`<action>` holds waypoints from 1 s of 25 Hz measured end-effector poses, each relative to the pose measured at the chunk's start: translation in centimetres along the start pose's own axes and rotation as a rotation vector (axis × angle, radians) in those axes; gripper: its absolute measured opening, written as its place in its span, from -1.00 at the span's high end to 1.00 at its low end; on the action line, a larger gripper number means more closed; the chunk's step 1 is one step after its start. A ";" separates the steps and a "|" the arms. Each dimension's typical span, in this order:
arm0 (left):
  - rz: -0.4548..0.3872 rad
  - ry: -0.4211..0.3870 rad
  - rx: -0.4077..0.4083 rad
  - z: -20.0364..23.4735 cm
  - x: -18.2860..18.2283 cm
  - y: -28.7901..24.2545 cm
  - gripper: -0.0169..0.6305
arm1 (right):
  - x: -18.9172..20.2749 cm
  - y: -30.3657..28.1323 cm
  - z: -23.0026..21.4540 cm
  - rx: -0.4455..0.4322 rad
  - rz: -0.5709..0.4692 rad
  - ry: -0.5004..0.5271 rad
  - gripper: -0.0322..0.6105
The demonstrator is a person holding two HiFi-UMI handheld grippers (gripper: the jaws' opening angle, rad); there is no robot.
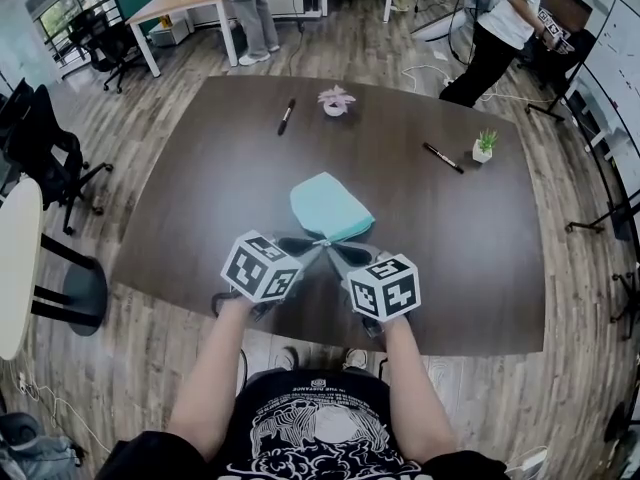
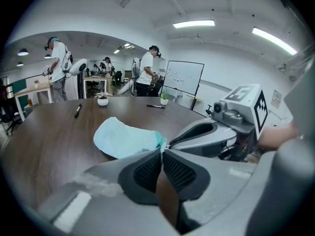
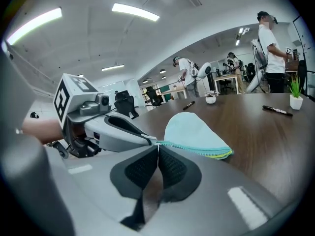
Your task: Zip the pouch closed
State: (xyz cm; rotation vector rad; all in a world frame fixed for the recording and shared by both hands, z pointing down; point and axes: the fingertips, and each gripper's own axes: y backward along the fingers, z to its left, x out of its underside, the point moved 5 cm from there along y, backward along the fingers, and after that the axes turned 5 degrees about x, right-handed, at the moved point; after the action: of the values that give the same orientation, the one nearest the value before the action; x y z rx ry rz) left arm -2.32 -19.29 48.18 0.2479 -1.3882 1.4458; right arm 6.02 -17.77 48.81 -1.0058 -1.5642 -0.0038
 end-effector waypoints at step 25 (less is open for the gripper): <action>-0.006 0.093 -0.053 0.9 1.9 1.2 0.88 | 0.6 -0.7 0.5 0.006 0.033 0.000 0.89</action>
State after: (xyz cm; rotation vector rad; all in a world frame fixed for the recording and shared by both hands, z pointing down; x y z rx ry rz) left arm -4.50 -18.75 49.15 0.1483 -1.3470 1.3960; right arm 5.29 -17.63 49.47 -1.0273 -1.5464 0.0235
